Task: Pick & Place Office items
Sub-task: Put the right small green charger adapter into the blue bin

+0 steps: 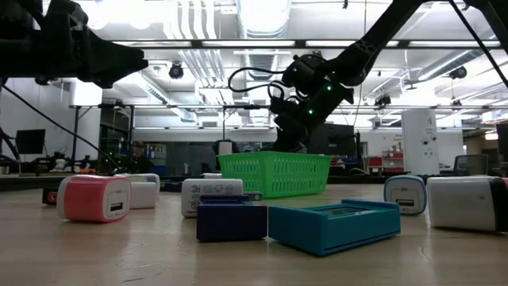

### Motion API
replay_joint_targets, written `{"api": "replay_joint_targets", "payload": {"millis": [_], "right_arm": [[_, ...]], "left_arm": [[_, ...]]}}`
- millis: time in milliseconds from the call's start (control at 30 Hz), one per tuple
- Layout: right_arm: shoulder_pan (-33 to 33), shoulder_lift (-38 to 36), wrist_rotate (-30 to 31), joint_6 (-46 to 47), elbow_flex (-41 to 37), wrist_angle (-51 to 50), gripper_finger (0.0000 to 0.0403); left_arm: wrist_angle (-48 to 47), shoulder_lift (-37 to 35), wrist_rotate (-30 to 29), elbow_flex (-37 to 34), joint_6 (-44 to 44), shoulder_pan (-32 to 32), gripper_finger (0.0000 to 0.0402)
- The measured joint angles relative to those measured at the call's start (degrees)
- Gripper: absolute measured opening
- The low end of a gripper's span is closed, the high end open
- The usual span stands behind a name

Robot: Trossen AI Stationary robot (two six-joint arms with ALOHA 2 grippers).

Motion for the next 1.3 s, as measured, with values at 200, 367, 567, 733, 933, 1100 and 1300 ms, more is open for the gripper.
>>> {"api": "replay_joint_targets", "payload": {"millis": [200, 367, 567, 733, 933, 1100, 1300], "right_arm": [[0.00, 0.00, 0.00, 0.00, 0.00, -0.01, 0.0117], [0.00, 0.00, -0.01, 0.00, 0.00, -0.01, 0.0117], [0.00, 0.00, -0.49, -0.02, -0.02, -0.11, 0.0117], [-0.22, 0.00, -3.24, -0.60, 0.60, -2.51, 0.0117], [-0.67, 0.00, -3.54, -1.09, 3.48, -4.59, 0.0117], [-1.55, 2.49, -4.48, -2.25, 9.27, -13.10, 0.0117], [-1.79, 9.98, -4.68, -5.35, 20.43, -24.88, 0.0117]], "left_arm": [[0.00, 0.00, -0.02, 0.00, 0.00, 0.01, 0.0239], [0.00, 0.00, -0.01, 0.00, 0.00, 0.01, 0.0239], [-0.01, 0.00, -0.01, 0.00, 0.00, 0.01, 0.0239], [-0.02, 0.00, -0.02, 0.00, 0.00, 0.01, 0.0239], [0.00, 0.00, -0.02, 0.00, 0.00, -0.01, 0.0239], [0.01, 0.00, -0.02, 0.00, 0.00, -0.01, 0.0239], [-0.02, 0.00, -0.02, 0.00, 0.00, -0.01, 0.0239]]}}
